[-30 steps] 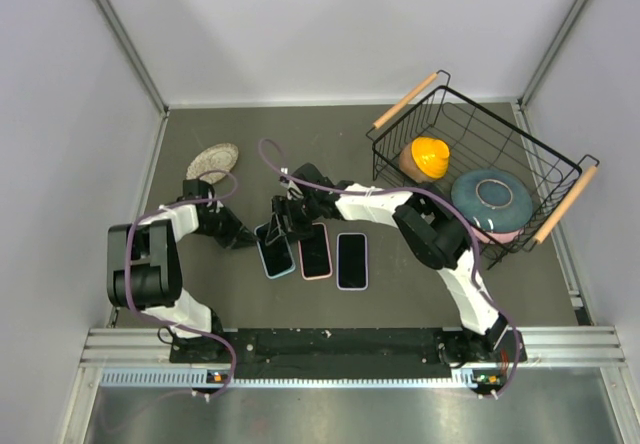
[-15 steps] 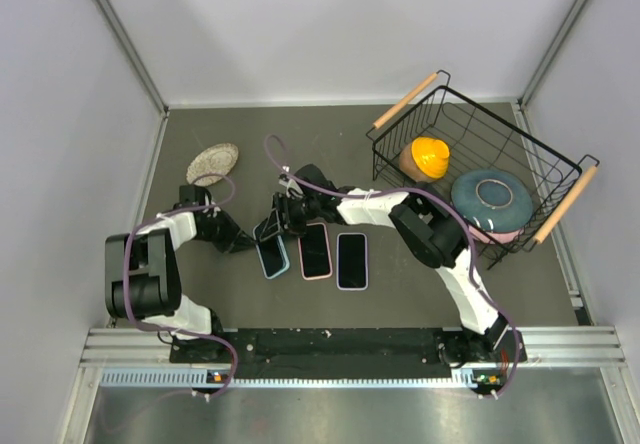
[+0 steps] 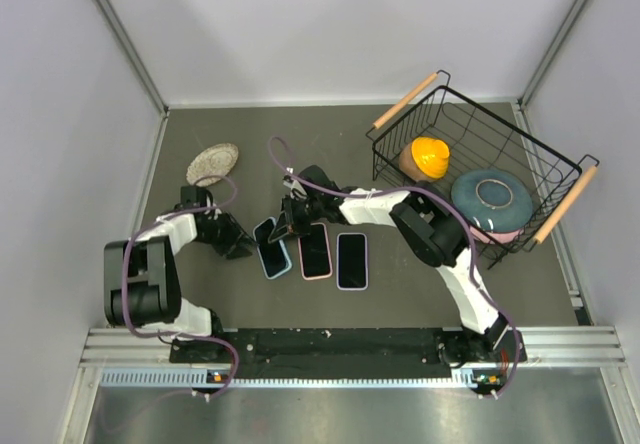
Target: Put the phone into the phone case
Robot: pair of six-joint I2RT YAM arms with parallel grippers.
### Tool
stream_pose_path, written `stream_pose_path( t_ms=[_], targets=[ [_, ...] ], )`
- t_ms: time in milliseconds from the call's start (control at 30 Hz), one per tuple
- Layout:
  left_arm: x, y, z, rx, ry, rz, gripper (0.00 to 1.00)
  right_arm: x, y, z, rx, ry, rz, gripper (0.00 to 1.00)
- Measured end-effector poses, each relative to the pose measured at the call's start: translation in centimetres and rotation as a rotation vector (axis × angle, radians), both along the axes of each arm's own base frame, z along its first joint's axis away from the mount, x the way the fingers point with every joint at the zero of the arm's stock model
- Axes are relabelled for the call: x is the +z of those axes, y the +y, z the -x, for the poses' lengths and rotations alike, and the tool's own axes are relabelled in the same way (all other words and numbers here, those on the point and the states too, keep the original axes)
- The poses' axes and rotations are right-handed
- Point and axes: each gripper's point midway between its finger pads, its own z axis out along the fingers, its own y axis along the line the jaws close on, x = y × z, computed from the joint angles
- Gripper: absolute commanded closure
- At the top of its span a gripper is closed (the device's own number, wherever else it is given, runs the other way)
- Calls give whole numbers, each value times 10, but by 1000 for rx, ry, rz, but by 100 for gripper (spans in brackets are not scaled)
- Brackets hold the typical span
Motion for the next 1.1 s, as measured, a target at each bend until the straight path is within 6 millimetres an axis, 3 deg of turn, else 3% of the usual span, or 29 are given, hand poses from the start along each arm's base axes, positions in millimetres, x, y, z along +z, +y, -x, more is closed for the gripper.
stream_pose_path(
  t_ms=[100, 233, 367, 500, 633, 700, 833, 1100],
  targets=[
    [10, 3, 8, -19, -7, -31, 32, 3, -5, -2, 2, -19, 9, 100],
    [58, 1, -4, -75, -167, -40, 27, 26, -22, -7, -12, -50, 4, 100],
    [121, -16, -17, -178, -421, 28, 26, 79, -41, -26, -48, -124, -68, 100],
    [155, -35, -12, -259, -564, 131, 26, 137, -53, -36, -75, -210, -191, 100],
    [172, -54, -3, -313, -634, 273, 26, 178, -55, -28, -55, -237, -316, 100],
    [175, -62, 0, -332, -647, 325, 26, 185, -53, -22, -40, -231, -356, 100],
    [178, -73, 6, -358, -661, 399, 30, 179, -55, -12, -28, -185, -388, 100],
    [192, -93, 12, -400, -691, 507, 53, 182, -57, 0, -25, -109, -466, 100]
  ],
)
